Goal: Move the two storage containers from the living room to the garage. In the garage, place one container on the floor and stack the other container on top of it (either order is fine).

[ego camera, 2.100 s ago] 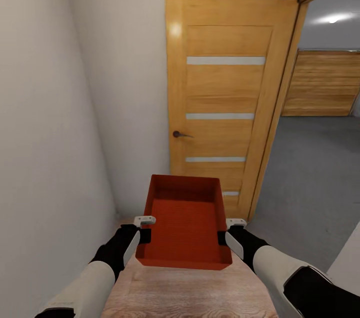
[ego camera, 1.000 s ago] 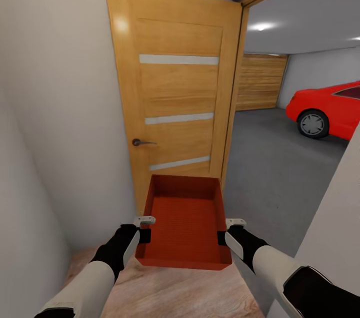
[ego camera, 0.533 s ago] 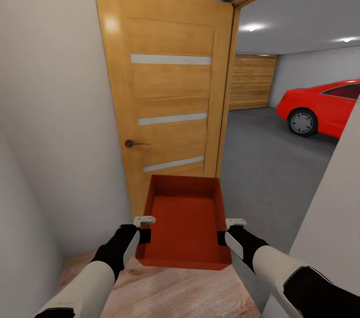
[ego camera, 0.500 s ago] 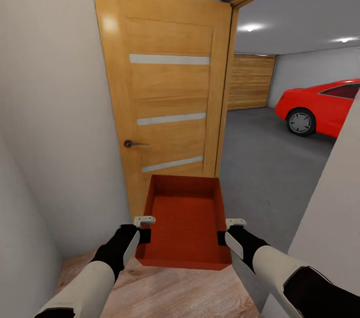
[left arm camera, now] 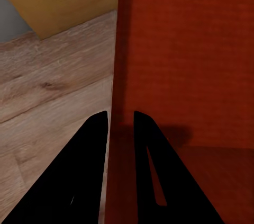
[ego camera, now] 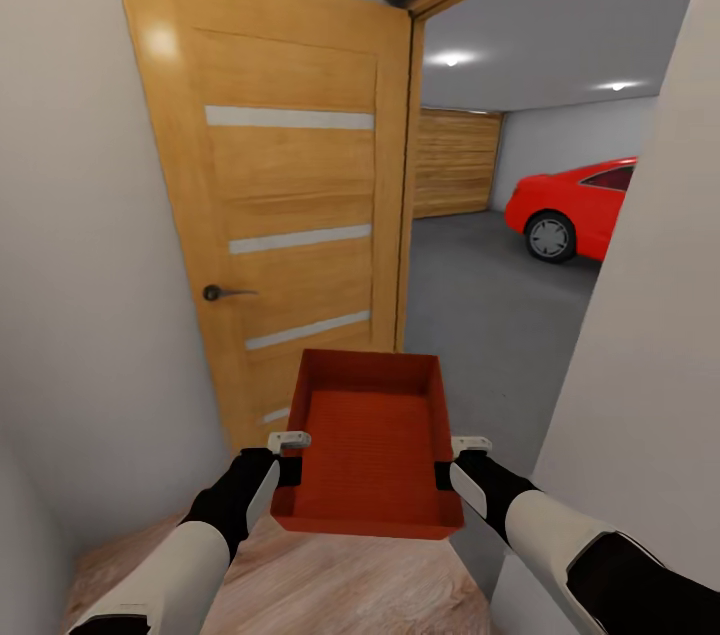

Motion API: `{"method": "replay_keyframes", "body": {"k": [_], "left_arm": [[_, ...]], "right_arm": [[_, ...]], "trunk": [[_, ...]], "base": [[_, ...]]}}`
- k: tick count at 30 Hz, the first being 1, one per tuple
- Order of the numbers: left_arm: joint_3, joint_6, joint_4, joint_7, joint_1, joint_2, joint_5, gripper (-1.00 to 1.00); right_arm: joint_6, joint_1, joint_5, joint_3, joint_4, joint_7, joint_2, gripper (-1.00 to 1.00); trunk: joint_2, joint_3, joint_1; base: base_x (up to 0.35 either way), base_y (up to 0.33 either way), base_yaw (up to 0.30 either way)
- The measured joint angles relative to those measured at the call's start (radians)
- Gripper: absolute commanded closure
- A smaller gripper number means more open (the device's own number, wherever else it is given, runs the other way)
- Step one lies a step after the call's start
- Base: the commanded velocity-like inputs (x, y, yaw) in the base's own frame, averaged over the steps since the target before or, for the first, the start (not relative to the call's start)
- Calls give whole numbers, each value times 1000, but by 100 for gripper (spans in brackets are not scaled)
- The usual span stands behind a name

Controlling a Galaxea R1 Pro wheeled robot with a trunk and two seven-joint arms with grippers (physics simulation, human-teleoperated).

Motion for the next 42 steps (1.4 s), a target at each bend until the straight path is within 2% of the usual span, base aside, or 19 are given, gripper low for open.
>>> {"method": "replay_keyframes", "body": {"k": [12,35,42], "left_arm": [[0,1,-1,0,0,0,0,100],[-2,3,-4,-1,0,1,-2,100],[-2,0,-2,-2,0,1,0,100]], "right_arm": [[0,0,0,0,0,0,0,100],[-1,0,1,-3,0,1,1,100],[0,0,3,-4,-1,0,0,100]], "trunk": [[0,0,0],[0,0,0],[0,0,0]], "base": [[3,1,-247],[184,214,-10],[86,79,-224]]}}
